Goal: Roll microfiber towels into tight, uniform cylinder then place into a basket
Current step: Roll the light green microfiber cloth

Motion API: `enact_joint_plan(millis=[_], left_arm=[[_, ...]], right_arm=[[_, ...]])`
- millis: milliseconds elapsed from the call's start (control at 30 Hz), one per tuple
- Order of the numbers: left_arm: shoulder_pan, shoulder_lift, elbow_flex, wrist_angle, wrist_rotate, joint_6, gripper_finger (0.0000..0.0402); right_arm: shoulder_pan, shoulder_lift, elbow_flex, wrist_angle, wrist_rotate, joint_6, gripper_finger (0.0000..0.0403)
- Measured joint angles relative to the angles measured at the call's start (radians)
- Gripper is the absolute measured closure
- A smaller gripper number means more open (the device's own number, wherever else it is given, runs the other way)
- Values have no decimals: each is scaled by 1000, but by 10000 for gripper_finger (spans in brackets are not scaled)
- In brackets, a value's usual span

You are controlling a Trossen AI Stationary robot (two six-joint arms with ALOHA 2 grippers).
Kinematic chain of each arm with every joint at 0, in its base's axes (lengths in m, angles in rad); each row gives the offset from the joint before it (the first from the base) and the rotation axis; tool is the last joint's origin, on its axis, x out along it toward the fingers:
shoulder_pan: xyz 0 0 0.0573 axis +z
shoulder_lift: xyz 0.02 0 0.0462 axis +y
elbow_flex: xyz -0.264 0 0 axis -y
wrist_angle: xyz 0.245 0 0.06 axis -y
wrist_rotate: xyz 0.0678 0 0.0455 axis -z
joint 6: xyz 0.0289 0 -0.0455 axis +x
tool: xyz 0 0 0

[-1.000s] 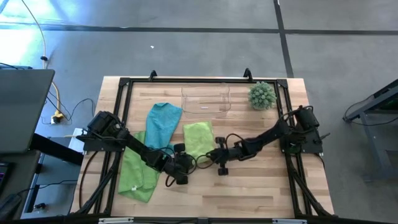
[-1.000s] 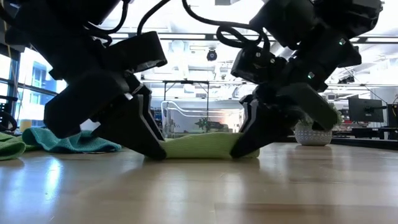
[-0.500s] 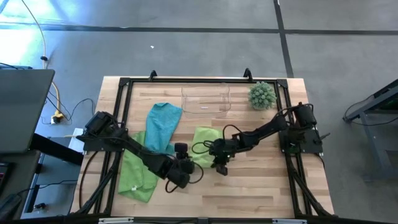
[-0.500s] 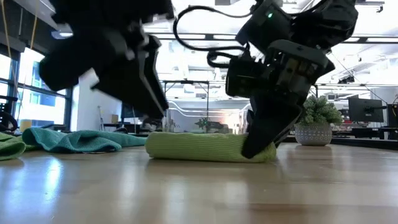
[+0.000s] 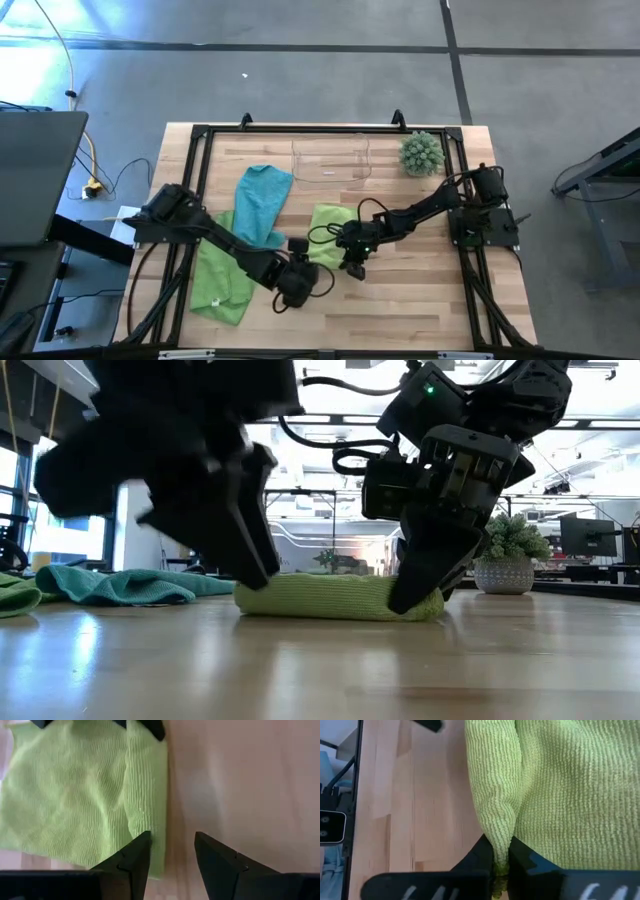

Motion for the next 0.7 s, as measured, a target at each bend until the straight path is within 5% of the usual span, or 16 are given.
enact_joint_plan(millis=[700], left_arm=[[66, 53, 2, 15, 33, 42, 257]], right_arm=[[0, -6, -3, 14, -16, -50, 378]])
